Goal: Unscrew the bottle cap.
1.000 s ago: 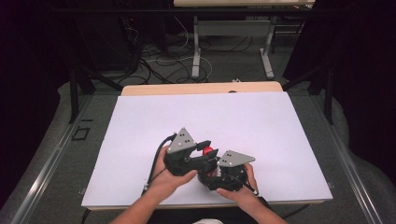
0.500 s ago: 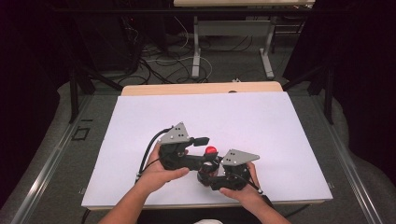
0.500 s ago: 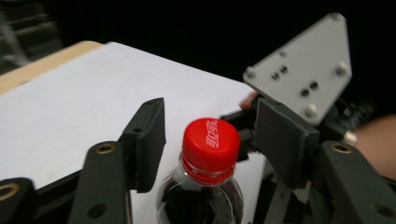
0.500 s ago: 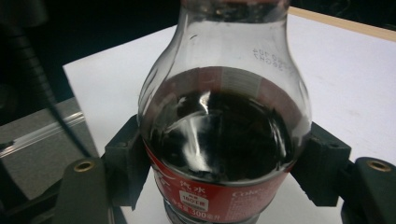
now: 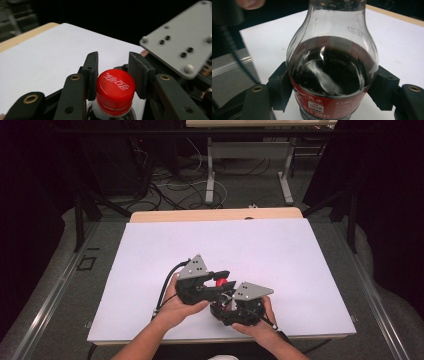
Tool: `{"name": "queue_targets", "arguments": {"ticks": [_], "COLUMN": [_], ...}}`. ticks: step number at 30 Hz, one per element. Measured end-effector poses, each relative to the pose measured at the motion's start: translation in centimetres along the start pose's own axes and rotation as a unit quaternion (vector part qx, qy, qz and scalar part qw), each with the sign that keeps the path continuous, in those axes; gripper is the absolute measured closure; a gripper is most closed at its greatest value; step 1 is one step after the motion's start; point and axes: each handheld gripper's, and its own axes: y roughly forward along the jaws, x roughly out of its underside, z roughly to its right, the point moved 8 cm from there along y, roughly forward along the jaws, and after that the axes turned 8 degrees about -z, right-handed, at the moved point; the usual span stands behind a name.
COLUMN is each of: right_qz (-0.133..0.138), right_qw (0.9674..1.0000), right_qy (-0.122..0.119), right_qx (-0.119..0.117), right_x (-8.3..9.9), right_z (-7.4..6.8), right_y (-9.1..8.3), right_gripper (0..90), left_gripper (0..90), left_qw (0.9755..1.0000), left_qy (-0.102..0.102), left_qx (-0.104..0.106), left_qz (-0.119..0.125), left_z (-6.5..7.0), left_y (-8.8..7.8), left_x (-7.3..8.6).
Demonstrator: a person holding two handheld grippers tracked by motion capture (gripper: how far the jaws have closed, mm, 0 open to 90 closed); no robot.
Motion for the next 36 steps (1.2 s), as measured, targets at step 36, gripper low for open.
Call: {"name": "queue_targets", "arguments": {"ticks": [36], "right_qz": [0.003], "right_qw": [0.9981], "right_qy": [0.023], "right_qx": [0.057], "right_x": [0.5], "right_z": [2.4], "right_y": [-0.4], "right_gripper": [29.6], "left_gripper": [61.8], "left_qw": [0.9936], "left_qy": [-0.078], "left_qx": [-0.082], "left_qz": [0.009], "left_z": [-3.4], "left_y": [-2.3], "left_x": [-1.4]}}
